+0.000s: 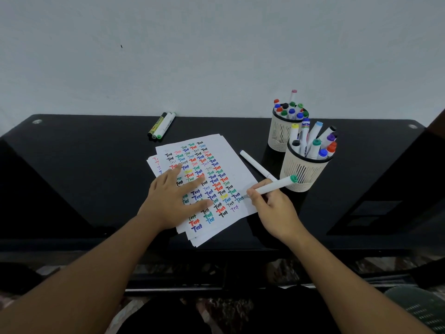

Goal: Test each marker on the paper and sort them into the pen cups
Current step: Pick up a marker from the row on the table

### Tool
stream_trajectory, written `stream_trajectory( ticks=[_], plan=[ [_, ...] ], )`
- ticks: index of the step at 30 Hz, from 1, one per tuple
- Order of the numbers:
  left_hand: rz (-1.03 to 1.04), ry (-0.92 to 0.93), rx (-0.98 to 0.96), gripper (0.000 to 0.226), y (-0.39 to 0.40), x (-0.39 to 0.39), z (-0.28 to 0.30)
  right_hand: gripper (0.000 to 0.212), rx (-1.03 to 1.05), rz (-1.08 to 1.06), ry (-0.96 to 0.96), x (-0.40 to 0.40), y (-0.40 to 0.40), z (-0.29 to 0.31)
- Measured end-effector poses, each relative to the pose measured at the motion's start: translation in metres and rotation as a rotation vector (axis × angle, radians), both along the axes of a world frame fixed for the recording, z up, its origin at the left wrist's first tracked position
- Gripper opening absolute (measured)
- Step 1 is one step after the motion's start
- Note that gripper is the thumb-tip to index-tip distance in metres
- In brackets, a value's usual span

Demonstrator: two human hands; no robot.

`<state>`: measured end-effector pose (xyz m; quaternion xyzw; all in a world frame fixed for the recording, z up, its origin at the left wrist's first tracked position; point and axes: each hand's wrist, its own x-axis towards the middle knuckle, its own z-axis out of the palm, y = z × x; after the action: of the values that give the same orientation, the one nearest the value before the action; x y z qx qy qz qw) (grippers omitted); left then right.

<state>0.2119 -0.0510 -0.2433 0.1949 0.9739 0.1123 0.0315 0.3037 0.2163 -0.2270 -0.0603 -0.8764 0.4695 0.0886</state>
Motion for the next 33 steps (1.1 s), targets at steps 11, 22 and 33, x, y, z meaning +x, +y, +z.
stream_trajectory(
  ticks=[11,22,33],
  plan=[
    [0.161,0.082,0.246,0.066,0.0,0.003,0.006,0.01,-0.258,0.052,0.122,0.001,0.0,0.0],
    [0.299,0.216,0.342,0.029,-0.006,-0.002,-0.001,0.075,-0.147,0.192,-0.051,-0.007,0.001,0.006],
    [0.153,0.215,0.445,0.028,-0.004,0.003,0.003,0.051,0.075,0.298,-0.072,-0.053,-0.036,0.043]
  ],
)
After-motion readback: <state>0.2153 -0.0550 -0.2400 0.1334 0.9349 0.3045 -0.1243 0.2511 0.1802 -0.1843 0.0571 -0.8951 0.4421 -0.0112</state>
